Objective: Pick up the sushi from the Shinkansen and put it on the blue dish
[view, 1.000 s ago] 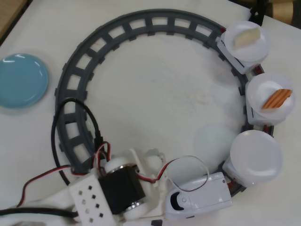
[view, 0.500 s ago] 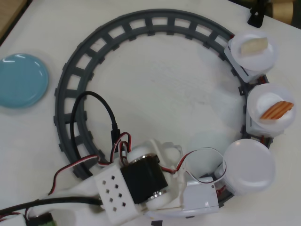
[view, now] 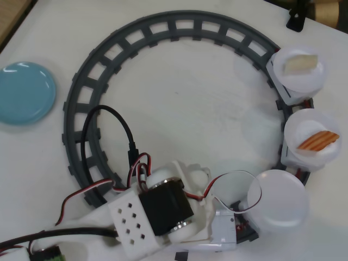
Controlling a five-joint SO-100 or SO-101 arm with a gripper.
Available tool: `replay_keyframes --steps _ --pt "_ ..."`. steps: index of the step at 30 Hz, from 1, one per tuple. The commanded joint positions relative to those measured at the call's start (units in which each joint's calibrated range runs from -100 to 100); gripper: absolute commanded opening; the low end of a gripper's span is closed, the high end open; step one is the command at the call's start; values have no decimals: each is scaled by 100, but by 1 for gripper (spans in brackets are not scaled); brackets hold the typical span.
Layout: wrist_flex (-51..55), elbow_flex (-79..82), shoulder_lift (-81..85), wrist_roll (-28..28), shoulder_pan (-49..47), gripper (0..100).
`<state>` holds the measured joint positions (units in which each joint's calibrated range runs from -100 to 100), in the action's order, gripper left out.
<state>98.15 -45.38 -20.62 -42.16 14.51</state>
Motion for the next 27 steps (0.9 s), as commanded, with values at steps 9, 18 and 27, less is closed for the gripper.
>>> replay_keyframes --steps 9,18,27 --pt "100 -286 34 11 389 24" --pt "91 -295 26 -20 591 24" --pt "91 -286 18 -41 556 24"
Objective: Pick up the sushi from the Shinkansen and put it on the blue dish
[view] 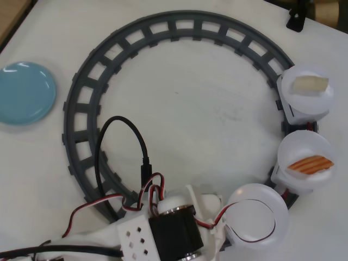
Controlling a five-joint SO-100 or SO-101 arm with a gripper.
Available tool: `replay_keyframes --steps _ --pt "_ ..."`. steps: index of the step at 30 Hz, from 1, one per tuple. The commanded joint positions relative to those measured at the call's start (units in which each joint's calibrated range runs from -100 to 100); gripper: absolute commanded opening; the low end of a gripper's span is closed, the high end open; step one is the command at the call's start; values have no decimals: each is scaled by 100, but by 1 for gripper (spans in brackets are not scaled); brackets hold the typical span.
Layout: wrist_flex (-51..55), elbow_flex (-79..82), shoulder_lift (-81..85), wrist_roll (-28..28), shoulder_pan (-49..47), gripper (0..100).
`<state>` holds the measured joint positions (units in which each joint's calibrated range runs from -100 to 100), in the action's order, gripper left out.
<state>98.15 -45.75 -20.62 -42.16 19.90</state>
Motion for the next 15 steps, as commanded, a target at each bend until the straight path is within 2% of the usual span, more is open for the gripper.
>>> replay_keyframes --steps 1,15 --pt "91 -250 18 -41 17 24" --pt "91 -105 1 6 78 24"
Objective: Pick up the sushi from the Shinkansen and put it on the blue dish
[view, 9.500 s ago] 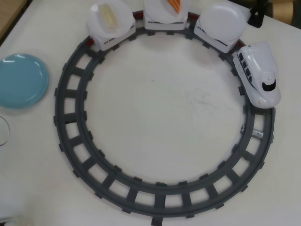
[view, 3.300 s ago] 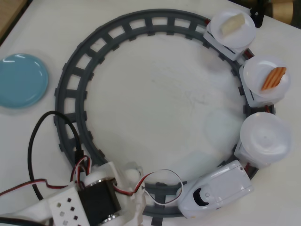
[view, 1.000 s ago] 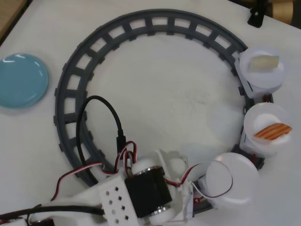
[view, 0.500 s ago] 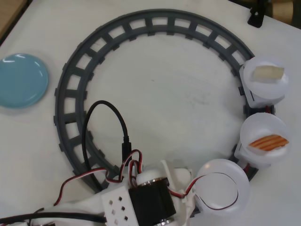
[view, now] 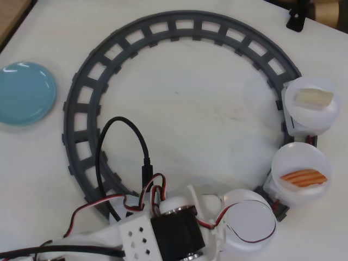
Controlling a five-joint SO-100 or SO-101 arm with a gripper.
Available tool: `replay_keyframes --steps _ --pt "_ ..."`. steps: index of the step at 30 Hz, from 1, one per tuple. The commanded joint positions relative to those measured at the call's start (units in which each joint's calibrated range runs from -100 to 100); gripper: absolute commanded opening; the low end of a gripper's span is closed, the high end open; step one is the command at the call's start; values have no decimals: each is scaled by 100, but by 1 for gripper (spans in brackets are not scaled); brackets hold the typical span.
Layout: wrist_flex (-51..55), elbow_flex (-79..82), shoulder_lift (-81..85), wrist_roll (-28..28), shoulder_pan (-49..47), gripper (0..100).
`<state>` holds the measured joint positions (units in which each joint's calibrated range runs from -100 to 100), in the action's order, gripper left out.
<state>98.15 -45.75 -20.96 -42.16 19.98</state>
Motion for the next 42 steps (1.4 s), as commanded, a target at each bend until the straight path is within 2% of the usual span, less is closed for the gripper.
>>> replay_keyframes --steps 1,8,22,32,42 --pt "91 -33 26 6 79 24" --pt "91 246 10 351 185 25" --pt "100 291 10 1653 114 25" --pt "100 950 18 2103 176 25" --pt "91 977 18 2119 185 25"
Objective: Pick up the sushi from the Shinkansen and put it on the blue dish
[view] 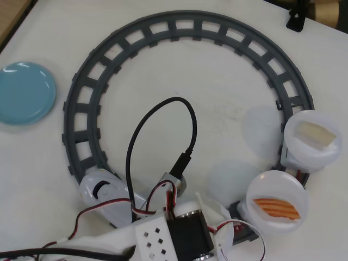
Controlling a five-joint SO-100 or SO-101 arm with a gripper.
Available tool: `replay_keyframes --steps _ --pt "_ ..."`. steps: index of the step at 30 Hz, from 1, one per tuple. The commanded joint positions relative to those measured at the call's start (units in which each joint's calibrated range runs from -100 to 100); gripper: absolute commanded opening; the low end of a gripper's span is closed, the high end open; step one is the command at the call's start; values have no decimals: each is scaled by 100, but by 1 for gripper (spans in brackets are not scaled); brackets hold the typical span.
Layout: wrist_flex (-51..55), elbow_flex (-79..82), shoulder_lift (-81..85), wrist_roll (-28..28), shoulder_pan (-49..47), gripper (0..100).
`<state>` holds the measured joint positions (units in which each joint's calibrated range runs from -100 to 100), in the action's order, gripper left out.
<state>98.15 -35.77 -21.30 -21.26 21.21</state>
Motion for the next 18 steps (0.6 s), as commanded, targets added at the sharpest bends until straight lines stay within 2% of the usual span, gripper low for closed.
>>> replay_keyframes --steps 1,13,18 --pt "91 -48 52 8 62 25" --pt "57 -706 118 -552 89 25" --pt "49 -796 69 -578 177 25"
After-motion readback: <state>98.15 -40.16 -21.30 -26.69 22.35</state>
